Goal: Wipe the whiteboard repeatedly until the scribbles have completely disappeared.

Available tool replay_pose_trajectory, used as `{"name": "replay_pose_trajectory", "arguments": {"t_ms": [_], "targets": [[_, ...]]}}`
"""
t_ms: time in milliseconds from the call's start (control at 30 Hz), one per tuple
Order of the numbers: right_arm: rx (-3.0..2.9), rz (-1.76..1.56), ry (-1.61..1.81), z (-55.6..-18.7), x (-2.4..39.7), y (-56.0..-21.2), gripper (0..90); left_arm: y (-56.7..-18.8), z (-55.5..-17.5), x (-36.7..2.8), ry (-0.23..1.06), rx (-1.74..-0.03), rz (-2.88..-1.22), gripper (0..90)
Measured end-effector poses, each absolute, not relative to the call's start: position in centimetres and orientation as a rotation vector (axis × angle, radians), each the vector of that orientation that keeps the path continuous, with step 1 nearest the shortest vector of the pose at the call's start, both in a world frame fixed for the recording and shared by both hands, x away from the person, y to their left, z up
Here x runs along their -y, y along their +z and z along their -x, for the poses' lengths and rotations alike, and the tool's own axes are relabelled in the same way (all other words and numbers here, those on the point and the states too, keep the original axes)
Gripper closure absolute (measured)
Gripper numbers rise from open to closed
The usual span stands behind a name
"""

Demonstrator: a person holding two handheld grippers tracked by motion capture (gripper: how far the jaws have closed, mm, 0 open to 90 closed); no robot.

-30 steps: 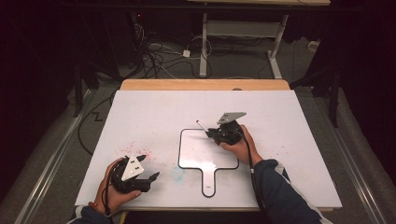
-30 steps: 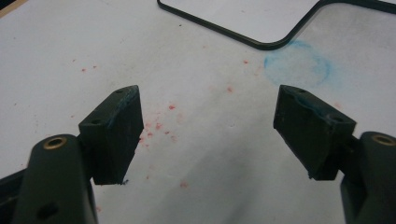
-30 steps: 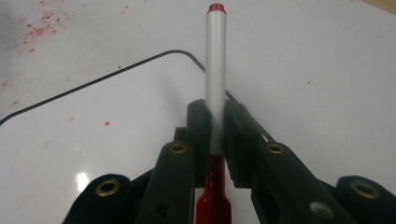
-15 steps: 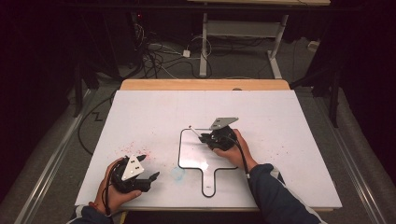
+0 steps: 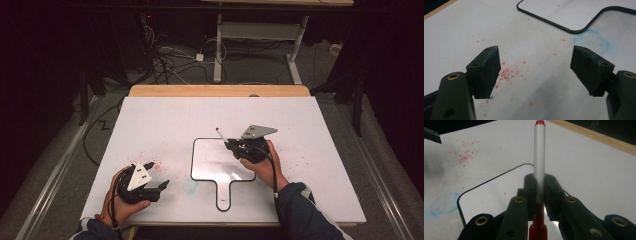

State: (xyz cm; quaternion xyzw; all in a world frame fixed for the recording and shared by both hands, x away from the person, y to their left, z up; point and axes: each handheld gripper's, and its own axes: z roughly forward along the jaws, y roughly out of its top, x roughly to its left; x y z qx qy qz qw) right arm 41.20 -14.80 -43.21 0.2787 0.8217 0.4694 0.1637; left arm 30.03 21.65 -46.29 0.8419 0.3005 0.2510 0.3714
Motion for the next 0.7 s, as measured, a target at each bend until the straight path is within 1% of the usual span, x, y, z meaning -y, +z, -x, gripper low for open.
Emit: {"name": "replay_pose_trajectory", "arguments": {"t_ms": [133, 333, 500, 700], "targets": [[-2.265, -0.879, 1.367, -39.9, 17.1, -42.3, 82.0, -46.1, -30.1, -21.6, 0.647, -0.762, -2.147, 22.9], [-2.236, -0.965, 1.354, -38.5, 19.2, -42.4, 81.9, -45.9, -30.3, -21.1, 0.659, -0.741, -2.138, 22.9], [-2.223, -1.040, 1.343, -37.6, 20.4, -42.9, 81.8, -45.8, -30.6, -20.7, 0.662, -0.728, -2.133, 22.9], [-2.225, -1.099, 1.314, -37.1, 20.4, -43.4, 81.7, -45.8, -30.8, -20.4, 0.652, -0.711, -2.139, 22.9]]}}
